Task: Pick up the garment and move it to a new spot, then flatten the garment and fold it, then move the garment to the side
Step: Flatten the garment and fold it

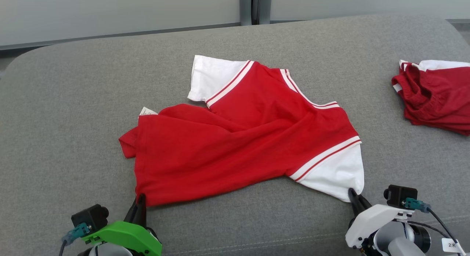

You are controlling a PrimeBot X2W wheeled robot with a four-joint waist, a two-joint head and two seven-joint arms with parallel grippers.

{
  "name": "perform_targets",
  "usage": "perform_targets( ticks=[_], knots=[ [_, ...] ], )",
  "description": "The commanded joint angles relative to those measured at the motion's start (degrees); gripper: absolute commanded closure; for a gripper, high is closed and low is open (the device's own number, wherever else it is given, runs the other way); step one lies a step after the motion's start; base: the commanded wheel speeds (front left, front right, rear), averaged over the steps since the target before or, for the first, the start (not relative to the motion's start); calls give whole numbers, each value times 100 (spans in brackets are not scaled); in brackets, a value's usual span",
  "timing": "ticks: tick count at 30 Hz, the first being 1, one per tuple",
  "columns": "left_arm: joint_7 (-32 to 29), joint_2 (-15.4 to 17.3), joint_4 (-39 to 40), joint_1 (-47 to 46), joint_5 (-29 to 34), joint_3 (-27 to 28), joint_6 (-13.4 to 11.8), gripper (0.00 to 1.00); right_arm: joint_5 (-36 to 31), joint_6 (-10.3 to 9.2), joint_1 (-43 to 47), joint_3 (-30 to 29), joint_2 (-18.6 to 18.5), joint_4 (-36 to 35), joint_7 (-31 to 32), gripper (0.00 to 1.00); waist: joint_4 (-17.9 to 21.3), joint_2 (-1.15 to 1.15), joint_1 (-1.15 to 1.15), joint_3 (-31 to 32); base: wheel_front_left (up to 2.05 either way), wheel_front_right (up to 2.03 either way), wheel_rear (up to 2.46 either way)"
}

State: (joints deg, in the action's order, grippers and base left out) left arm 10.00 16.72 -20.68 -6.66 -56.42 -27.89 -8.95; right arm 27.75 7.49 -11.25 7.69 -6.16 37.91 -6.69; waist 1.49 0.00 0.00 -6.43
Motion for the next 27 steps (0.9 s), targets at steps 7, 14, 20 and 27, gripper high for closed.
perform_targets(
  ticks=[7, 14, 20, 27],
  knots=[
    [108, 83, 215, 30, -50, 130, -15, 100, 695, 0, -108, 214, -191, -503, -91, 100, 59, 0, 0, 72, 0, 0, 0],
    [100, 99, 605, -51, -119, 204, 9, 100, 1294, 0, -217, 296, -390, -1270, -9, 100, 86, 0, 0, 146, 0, 0, 0],
    [-238, 246, 1140, -427, -189, 243, -21, 100, 1627, 0, -522, 190, -547, -1717, 318, 100, 57, 0, 0, 281, 0, 0, 0],
    [-900, 437, 1550, -1097, -381, 393, -247, 100, 1769, 0, -1065, -35, -575, -1862, 895, 100, 31, 0, 0, 489, 0, 0, 0]
  ],
)
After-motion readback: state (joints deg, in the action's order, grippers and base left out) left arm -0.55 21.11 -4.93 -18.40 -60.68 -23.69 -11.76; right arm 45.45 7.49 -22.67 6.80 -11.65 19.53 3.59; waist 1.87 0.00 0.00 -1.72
